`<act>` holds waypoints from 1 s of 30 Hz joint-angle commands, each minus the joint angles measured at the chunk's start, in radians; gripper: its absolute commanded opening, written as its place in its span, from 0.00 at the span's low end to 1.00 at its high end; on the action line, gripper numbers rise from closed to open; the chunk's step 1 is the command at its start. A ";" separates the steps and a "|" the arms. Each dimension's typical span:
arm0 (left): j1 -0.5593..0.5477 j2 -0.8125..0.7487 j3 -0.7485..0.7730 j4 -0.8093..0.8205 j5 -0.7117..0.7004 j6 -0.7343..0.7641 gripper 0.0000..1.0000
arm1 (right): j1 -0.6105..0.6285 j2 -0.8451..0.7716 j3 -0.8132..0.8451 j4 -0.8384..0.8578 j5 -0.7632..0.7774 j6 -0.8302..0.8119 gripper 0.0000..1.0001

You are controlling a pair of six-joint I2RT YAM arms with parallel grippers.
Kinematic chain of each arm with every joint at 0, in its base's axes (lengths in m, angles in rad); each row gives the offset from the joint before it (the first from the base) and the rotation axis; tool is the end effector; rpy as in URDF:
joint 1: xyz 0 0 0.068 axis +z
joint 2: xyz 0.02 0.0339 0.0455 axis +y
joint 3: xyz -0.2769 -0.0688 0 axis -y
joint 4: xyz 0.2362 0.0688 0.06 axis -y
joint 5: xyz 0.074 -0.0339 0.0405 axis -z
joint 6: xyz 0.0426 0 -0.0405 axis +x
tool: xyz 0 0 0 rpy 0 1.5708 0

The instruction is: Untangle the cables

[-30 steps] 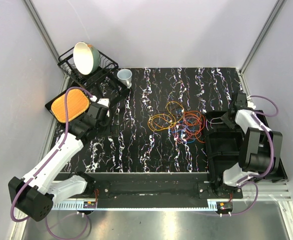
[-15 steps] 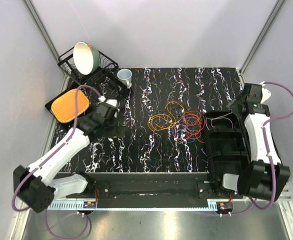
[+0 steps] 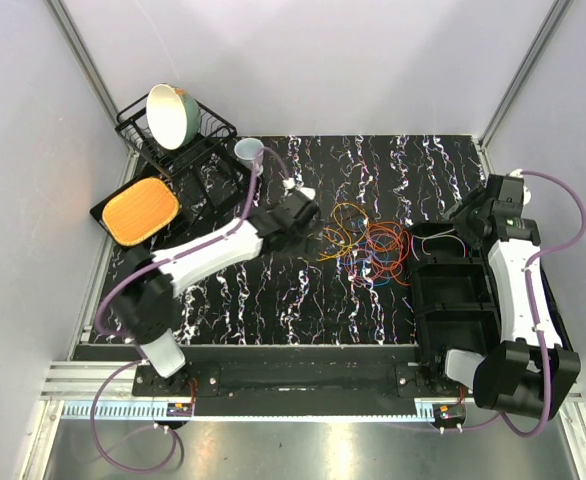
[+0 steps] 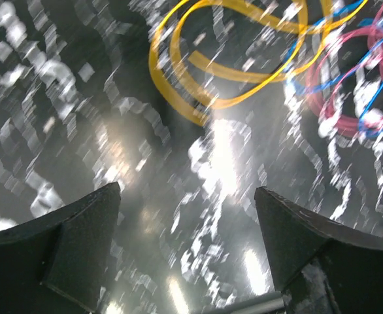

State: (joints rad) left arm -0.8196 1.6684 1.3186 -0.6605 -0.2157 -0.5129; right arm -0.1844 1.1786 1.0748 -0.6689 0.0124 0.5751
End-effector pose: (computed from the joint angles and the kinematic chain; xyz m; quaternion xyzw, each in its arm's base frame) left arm 0.2462 -0.2502 0.2666 0.1165 0.9487 -0.0886 0.2801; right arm 0.2347 -0.0443 0.3232 0.3438 0.8549 0.0698 0.3823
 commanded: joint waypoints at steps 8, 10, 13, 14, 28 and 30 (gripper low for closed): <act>-0.027 0.260 0.139 0.194 0.045 0.227 0.84 | 0.013 -0.054 -0.044 0.042 -0.140 0.002 0.61; -0.042 0.277 0.143 0.208 0.048 0.279 0.84 | 0.013 -0.053 -0.049 0.046 -0.152 0.000 0.61; -0.058 0.304 0.162 0.223 0.047 0.339 0.84 | 0.014 -0.043 -0.047 0.051 -0.169 0.000 0.61; -0.059 0.312 0.166 0.223 0.052 0.350 0.84 | 0.016 -0.040 -0.047 0.052 -0.175 0.000 0.61; -0.078 0.442 0.254 0.211 0.050 0.409 0.56 | 0.023 -0.034 -0.046 0.060 -0.190 -0.006 0.61; -0.076 0.447 0.252 0.210 0.042 0.406 0.43 | 0.025 -0.036 -0.044 0.061 -0.189 -0.006 0.61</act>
State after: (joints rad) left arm -0.8944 2.1048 1.5299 -0.4755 -0.1638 -0.1219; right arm -0.1684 1.1492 1.0279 -0.6468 -0.1532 0.5777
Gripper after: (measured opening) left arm 0.518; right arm 0.612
